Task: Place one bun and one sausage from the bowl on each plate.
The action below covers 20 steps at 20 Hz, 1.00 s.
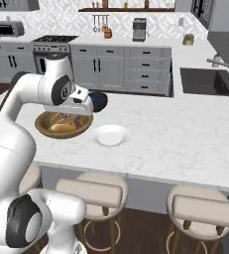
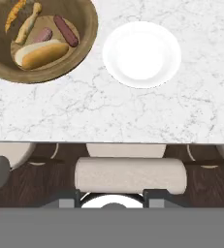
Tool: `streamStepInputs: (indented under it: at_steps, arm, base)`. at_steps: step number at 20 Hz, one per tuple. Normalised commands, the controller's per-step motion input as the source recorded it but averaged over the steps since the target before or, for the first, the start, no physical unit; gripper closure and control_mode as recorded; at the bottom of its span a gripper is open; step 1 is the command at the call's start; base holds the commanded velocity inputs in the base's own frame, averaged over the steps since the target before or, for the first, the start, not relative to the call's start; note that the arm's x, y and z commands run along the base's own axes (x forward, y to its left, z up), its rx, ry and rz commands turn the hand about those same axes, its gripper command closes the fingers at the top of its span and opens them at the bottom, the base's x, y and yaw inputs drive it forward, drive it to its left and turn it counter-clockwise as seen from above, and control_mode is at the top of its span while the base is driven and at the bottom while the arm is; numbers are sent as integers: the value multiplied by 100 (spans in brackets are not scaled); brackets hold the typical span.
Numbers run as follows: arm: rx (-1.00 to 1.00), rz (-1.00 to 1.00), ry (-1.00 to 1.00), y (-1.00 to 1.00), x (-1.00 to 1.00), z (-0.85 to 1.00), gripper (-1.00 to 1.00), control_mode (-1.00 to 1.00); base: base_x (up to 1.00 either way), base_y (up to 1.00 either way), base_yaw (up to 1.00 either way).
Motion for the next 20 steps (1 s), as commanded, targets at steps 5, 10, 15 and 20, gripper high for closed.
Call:
streamStepInputs:
  at_steps: [5, 10, 15, 20]
  arm:
    - [0, 0, 0, 0, 0, 0, -100, 100]
    - [0, 0, 0, 0, 0, 0, -100, 100]
    - [0, 0, 0, 0, 0, 0, -100, 100]
    - [0, 1, 10, 0, 53, -12, -100, -100]
  base:
    - [18, 75, -11]
    - [49, 75, -12]
    - [77, 18, 0]
    - [33, 0, 1]
